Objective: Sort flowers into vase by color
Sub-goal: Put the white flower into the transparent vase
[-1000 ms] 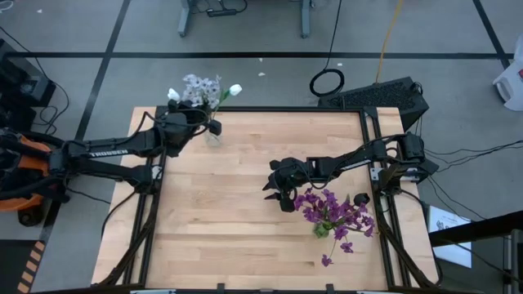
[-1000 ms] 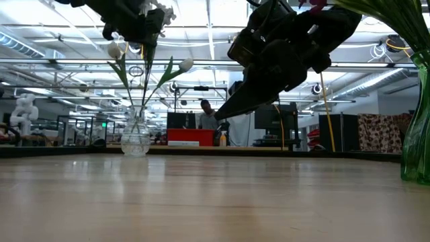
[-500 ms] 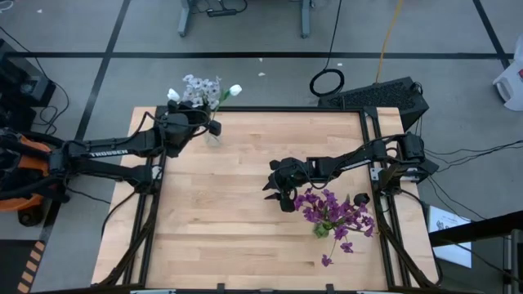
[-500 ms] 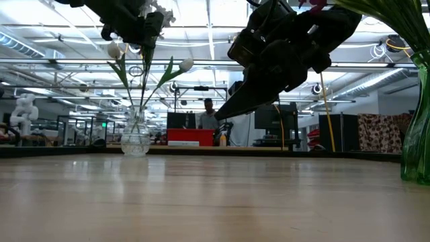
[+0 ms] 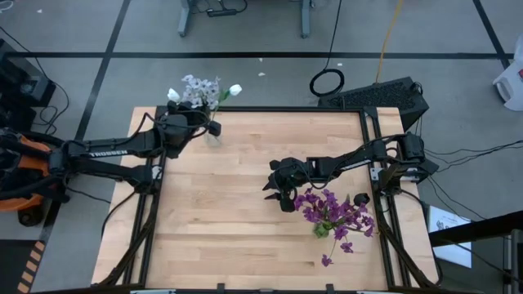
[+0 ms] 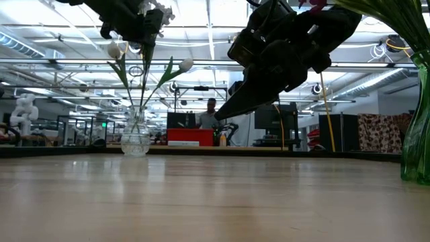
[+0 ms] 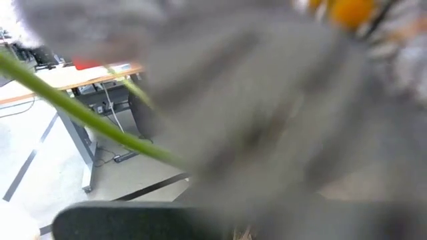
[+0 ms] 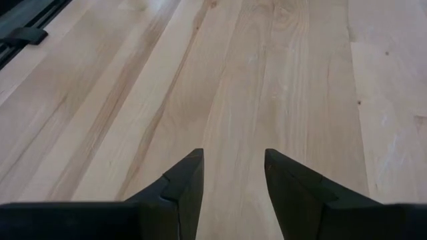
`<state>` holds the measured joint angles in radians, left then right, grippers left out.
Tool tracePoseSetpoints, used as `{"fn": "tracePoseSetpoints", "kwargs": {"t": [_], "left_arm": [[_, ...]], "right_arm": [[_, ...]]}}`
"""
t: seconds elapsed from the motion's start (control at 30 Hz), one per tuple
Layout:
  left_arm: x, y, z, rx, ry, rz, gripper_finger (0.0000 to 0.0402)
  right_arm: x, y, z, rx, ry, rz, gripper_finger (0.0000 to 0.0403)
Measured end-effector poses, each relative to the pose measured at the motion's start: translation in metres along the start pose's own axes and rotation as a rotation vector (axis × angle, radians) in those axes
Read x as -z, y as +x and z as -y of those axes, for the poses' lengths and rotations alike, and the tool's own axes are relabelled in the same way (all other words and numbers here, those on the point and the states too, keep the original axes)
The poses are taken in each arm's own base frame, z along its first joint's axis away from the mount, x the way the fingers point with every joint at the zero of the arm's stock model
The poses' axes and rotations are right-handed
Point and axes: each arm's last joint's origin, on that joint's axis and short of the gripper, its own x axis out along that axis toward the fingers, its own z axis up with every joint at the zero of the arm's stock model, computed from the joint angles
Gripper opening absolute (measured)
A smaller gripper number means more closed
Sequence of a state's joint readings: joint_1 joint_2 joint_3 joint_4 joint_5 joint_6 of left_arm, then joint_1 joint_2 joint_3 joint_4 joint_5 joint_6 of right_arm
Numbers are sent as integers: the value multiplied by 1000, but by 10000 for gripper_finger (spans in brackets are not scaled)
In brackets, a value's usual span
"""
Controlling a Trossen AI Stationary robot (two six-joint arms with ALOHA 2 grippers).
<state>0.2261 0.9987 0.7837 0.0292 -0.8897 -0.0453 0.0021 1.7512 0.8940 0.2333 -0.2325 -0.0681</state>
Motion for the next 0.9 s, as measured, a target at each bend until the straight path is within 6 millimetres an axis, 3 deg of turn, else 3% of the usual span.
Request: {"fn": "tracePoseSetpoints", "kwargs": {"t": [0.9], "left_arm": [[-3, -5, 3, -60, 28, 26, 20]], "right_arm": [[0, 0, 0, 0, -3, -1, 151]]}}
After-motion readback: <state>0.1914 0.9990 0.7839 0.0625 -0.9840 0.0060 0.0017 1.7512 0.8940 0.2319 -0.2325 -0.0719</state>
